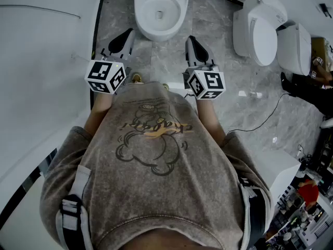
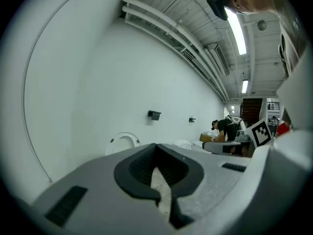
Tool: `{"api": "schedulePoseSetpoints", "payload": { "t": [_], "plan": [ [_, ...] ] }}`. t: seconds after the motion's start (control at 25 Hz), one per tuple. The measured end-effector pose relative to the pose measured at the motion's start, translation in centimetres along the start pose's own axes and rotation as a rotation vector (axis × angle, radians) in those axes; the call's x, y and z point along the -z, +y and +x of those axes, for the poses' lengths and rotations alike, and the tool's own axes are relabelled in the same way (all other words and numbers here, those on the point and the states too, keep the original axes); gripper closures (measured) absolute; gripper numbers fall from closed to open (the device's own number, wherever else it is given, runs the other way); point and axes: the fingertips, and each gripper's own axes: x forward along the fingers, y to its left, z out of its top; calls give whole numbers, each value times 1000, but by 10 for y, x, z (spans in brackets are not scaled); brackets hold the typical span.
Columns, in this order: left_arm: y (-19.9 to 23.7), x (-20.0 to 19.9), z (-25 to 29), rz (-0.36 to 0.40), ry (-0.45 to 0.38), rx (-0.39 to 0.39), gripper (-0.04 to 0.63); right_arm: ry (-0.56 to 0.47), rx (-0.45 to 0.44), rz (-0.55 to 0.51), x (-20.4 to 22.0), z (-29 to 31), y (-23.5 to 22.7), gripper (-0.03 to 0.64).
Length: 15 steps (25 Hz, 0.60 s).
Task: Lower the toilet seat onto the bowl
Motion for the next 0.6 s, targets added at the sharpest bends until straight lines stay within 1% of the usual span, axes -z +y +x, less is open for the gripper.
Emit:
{"api": "schedulePoseSetpoints", "payload": {
  "t": [0.16,0.36,0.48,0.6],
  "plan": [
    [1,5,5,-8,1,-9,586,-7,-25,21,4,3,-5,591],
    [15,17,20,-23,18,-19,586,10,-43,38,17,23,-10,589],
    [34,20,48,-28,13,-7,586,15,-28,41,23,47,-24,591],
    [54,11,83,-23,2,11,586,15,-17,41,18,75,-41,589]
  ]
}}
